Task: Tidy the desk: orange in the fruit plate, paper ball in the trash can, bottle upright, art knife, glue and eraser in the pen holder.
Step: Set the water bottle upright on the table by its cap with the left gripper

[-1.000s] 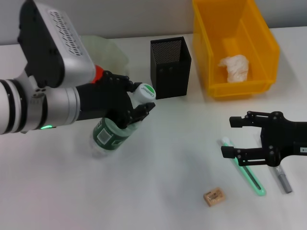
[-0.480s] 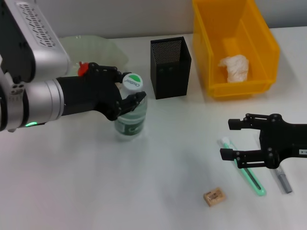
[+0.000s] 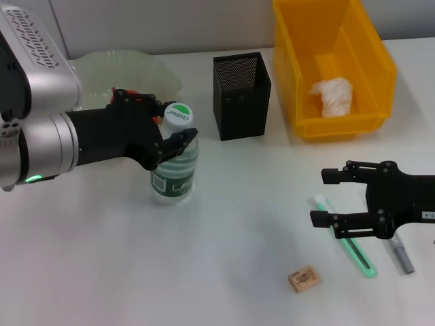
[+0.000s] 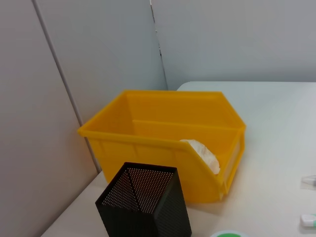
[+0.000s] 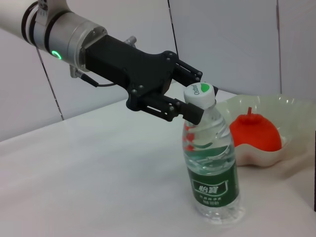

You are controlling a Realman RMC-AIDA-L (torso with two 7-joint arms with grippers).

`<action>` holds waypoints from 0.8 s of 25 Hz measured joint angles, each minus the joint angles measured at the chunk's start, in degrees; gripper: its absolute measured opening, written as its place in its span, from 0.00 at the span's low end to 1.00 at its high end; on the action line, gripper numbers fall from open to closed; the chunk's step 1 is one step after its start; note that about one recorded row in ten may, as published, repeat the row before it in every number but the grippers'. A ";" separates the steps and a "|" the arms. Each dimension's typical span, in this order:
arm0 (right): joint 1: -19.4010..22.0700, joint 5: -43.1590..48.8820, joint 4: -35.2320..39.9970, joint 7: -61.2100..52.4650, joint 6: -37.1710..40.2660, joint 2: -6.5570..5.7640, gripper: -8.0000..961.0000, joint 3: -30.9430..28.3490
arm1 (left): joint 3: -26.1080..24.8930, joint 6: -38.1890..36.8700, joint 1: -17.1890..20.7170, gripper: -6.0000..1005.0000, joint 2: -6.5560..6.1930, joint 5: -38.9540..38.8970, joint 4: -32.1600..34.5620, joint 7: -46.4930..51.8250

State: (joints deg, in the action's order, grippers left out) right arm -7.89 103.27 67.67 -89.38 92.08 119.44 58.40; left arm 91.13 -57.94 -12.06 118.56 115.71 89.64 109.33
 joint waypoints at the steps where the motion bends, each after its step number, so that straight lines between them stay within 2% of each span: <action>1: -0.01 0.00 0.00 0.00 -0.02 0.00 0.86 0.03 | -0.03 0.03 0.02 0.45 0.01 -0.01 -0.06 0.00; 20: -0.26 0.00 -0.22 -0.05 -0.38 0.00 0.85 0.23 | -3.23 -0.09 0.02 0.46 0.00 -0.60 -1.81 -0.68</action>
State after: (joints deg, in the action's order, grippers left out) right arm -8.14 103.27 67.45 -89.43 91.70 119.44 58.62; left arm 87.90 -58.02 -12.04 118.56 115.12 87.83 108.65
